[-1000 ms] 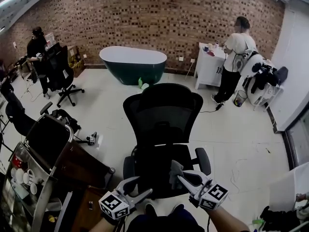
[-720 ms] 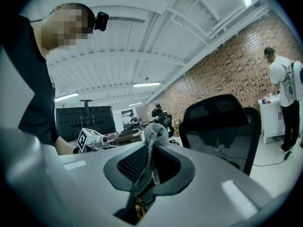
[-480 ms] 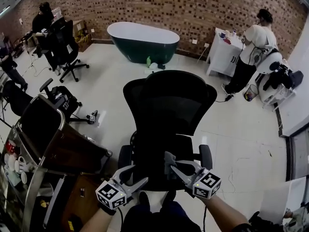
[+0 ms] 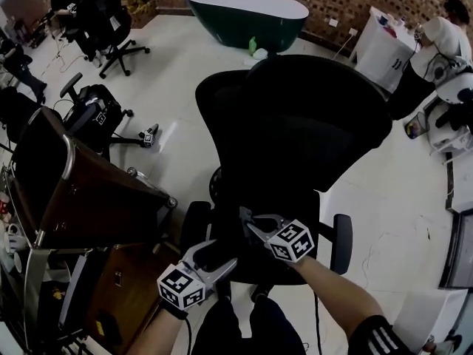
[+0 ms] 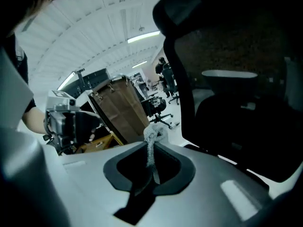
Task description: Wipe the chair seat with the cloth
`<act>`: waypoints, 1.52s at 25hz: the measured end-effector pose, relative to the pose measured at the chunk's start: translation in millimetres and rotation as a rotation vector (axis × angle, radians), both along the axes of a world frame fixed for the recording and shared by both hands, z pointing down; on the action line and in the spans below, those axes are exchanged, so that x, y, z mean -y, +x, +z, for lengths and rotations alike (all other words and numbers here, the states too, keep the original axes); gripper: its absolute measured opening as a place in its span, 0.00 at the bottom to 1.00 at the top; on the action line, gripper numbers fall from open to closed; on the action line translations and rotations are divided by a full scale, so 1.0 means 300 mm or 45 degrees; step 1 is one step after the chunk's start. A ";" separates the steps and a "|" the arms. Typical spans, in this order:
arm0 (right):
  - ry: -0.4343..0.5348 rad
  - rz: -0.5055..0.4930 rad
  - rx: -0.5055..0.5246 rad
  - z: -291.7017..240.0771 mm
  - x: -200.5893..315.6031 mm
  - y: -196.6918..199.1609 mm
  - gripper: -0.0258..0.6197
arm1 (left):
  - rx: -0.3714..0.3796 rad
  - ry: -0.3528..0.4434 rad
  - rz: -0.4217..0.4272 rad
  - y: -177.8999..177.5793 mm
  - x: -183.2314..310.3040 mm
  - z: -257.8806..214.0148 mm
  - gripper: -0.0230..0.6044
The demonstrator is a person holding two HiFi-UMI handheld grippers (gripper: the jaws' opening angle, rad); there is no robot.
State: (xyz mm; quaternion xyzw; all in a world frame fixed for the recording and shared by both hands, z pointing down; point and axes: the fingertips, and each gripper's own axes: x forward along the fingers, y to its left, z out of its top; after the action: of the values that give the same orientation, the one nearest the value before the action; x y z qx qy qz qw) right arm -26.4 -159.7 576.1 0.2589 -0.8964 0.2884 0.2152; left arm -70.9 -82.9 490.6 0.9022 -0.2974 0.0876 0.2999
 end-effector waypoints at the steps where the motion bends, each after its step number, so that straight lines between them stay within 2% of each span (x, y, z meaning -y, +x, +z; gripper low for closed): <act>1: -0.032 -0.007 -0.022 0.084 0.033 -0.016 0.10 | -0.001 -0.016 -0.008 0.002 0.011 0.048 0.49; 5: -0.077 -0.024 -0.119 0.378 0.206 -0.075 0.10 | -0.005 -0.049 -0.040 0.018 0.100 0.203 0.49; 10: -0.093 -0.076 -0.282 0.662 0.318 -0.126 0.10 | -0.017 -0.075 -0.019 0.069 0.159 0.310 0.50; 17: -0.059 -0.207 -0.408 0.860 0.319 -0.212 0.10 | -0.027 -0.108 0.002 0.096 0.164 0.390 0.50; 23: 0.022 -0.240 -0.456 0.924 0.314 -0.184 0.10 | -0.018 -0.150 0.007 0.125 0.142 0.417 0.50; 28: 0.009 -0.218 -0.651 0.980 0.299 0.030 0.10 | -0.020 -0.153 0.035 0.163 0.133 0.422 0.50; 34: -0.082 -0.066 -0.834 1.007 0.269 0.477 0.10 | -0.051 -0.144 0.068 0.219 0.118 0.432 0.50; 38: -0.092 0.047 -0.909 0.974 0.269 0.722 0.10 | -0.055 -0.140 0.102 0.254 0.101 0.426 0.50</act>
State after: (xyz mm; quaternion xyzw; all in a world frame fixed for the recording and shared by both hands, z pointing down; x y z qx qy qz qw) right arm 190.3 -240.5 868.4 0.3515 -0.7492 0.2152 0.5185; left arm 5.4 -113.1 618.6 0.8973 -0.2491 0.0963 0.3514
